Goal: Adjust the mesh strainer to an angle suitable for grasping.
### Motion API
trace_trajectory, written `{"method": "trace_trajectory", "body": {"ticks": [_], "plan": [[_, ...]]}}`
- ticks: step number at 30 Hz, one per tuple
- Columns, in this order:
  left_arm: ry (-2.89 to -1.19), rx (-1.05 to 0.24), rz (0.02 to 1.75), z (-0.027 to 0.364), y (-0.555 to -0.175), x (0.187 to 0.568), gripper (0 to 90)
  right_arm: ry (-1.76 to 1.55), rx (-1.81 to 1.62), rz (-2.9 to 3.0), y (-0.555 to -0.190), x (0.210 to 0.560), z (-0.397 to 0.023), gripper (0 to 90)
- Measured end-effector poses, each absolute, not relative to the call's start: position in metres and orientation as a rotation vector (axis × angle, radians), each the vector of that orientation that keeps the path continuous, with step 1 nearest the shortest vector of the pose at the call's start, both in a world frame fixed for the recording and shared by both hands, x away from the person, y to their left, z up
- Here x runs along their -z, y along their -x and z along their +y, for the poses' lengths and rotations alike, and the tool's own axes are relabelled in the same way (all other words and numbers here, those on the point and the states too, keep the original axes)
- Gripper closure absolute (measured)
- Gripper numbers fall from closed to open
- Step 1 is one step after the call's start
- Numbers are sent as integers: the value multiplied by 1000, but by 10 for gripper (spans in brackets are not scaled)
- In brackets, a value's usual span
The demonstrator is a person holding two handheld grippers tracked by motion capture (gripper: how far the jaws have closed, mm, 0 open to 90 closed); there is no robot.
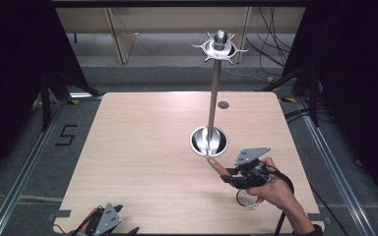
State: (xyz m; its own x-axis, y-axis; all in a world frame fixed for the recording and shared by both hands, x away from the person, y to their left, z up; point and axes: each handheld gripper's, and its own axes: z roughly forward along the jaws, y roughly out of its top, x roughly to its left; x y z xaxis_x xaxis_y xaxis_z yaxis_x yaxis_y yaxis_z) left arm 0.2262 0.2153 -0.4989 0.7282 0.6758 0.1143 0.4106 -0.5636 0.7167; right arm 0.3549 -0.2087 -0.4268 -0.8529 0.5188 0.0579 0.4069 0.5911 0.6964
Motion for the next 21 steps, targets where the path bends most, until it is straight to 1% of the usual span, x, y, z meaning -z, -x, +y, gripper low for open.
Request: {"method": "trace_trajectory", "body": {"ticks": [1, 2, 7, 8, 10, 12, 13, 18, 20, 21], "plan": [[-2242, -494, 827, 215, -226, 499, 156, -781, -1129, 2665, -355, 425, -210, 714], [-2256, -513, 784, 216, -227, 498, 156, -791, -1139, 2657, -355, 423, -212, 714], [-2231, -507, 802, 215, -227, 499, 156, -801, -1232, 2611, -357, 416, -218, 714], [-2235, -510, 800, 215, -227, 499, 156, -831, -1241, 2598, -355, 415, -218, 714], [-2263, -513, 781, 217, -228, 498, 156, -790, -1255, 2594, -358, 412, -221, 714], [-2227, -501, 802, 215, -227, 499, 156, -773, -1280, 2566, -358, 409, -222, 714], [-2224, -502, 807, 215, -227, 499, 156, -825, -1288, 2554, -355, 408, -221, 714], [-2249, -514, 792, 216, -228, 499, 156, -801, -1320, 2533, -359, 402, -224, 714], [-2220, -499, 823, 215, -227, 500, 156, -797, -1346, 2517, -361, 398, -225, 714], [-2227, -507, 803, 215, -227, 500, 156, -816, -1351, 2509, -360, 395, -225, 714]]}}
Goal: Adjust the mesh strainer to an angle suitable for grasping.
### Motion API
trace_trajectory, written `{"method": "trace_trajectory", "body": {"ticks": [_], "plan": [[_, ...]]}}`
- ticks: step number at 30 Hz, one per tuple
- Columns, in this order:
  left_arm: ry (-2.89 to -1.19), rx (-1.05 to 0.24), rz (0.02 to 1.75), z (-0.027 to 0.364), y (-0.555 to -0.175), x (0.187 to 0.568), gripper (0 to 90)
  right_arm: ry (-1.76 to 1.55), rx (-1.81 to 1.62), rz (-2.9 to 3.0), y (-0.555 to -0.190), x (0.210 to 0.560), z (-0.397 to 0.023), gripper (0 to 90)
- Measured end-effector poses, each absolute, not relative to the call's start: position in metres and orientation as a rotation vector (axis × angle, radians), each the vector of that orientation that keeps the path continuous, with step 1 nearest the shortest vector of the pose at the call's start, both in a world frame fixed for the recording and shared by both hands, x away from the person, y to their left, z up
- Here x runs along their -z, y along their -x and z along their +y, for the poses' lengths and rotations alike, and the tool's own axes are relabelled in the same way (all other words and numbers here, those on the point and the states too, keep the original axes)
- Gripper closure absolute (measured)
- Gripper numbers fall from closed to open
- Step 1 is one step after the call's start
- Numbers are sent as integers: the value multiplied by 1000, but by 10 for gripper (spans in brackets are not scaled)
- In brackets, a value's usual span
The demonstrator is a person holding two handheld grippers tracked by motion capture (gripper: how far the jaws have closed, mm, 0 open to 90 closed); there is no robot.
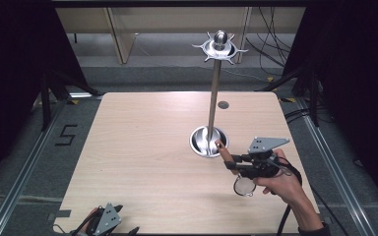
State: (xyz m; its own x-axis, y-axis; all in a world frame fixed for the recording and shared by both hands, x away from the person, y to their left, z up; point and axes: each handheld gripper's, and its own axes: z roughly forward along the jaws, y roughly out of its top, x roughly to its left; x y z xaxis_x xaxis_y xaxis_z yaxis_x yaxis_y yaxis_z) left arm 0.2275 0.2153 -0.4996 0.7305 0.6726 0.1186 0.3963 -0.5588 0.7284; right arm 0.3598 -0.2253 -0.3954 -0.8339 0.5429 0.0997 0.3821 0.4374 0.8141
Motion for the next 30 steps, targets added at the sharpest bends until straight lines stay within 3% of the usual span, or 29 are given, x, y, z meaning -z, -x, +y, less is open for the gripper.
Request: {"method": "trace_trajectory", "body": {"ticks": [30], "plan": [[-2253, -497, 803, 217, -228, 499, 156, -804, -1595, 2214, -394, 311, -231, 714]]}}
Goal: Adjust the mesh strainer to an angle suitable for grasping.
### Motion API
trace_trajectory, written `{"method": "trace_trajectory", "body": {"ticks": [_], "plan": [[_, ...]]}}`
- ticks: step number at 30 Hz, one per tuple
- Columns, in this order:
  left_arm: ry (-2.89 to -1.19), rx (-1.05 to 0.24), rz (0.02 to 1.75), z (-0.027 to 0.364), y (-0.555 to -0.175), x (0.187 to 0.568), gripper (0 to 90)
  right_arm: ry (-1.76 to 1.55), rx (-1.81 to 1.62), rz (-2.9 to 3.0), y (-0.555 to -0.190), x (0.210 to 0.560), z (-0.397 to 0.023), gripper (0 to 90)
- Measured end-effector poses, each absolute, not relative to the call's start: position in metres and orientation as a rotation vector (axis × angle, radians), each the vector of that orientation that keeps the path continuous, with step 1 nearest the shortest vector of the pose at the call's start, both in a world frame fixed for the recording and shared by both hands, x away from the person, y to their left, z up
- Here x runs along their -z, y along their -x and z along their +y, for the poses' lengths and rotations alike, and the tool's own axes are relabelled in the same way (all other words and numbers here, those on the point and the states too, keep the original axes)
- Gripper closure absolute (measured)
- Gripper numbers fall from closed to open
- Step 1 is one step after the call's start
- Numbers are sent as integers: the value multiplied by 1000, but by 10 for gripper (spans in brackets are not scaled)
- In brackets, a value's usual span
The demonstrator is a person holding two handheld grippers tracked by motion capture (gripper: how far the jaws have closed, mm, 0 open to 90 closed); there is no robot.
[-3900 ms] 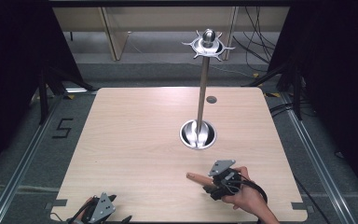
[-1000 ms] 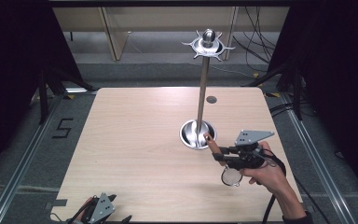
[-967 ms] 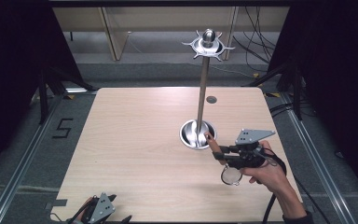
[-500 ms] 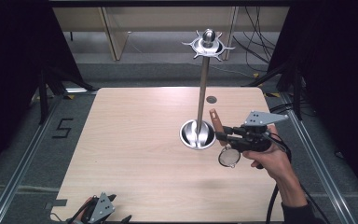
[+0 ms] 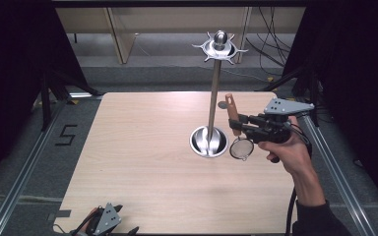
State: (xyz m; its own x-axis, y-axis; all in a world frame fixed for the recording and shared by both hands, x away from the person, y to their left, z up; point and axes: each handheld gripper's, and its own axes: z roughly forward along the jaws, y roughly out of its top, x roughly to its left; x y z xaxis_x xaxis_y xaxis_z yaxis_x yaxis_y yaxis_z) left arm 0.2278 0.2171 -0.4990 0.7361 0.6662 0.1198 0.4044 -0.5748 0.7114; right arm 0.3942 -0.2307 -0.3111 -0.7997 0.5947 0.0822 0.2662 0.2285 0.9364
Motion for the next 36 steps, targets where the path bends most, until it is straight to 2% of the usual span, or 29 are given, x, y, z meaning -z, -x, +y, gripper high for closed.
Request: {"method": "trace_trajectory", "body": {"ticks": [12, 26, 36], "plan": [[-2206, -486, 833, 215, -226, 501, 156, -783, -1639, 2133, -408, 275, -228, 714], [-2204, -483, 840, 214, -227, 503, 155, -791, -1692, 2084, -420, 255, -230, 714], [-2214, -482, 833, 214, -227, 502, 155, -817, -1700, 2091, -435, 257, -230, 714]]}}
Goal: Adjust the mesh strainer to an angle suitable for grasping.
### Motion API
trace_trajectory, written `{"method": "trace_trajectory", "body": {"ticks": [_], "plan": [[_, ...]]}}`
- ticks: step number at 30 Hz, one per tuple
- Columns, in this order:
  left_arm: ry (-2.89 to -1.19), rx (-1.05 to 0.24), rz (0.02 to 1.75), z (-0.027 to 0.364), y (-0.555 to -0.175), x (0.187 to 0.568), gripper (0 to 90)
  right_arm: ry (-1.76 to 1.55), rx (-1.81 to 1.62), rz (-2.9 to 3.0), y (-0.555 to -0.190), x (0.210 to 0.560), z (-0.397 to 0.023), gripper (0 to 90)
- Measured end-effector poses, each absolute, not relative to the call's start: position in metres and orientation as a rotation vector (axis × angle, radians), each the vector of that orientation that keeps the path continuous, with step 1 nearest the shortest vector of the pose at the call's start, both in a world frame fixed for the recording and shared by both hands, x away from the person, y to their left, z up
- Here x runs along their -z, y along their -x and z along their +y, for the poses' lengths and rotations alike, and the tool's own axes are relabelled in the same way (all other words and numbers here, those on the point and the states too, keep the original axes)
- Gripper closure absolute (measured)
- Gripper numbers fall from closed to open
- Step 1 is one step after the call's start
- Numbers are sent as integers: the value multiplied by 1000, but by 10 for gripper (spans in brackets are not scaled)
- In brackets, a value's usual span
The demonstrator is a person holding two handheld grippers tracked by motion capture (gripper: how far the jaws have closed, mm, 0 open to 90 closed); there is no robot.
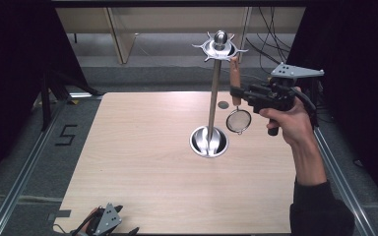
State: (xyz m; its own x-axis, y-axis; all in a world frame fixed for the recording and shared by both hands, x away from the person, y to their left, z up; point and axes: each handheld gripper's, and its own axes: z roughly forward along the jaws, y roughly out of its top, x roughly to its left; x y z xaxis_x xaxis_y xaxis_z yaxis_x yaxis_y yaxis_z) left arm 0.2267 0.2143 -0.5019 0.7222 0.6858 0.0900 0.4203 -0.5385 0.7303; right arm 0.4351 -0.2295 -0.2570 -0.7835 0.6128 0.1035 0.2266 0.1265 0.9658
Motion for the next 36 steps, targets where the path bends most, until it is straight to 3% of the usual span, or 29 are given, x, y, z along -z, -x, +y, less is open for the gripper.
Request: {"method": "trace_trajectory", "body": {"ticks": [36], "plan": [[-2224, -493, 807, 215, -227, 501, 155, -887, -1715, 2111, -453, 268, -226, 669]]}}
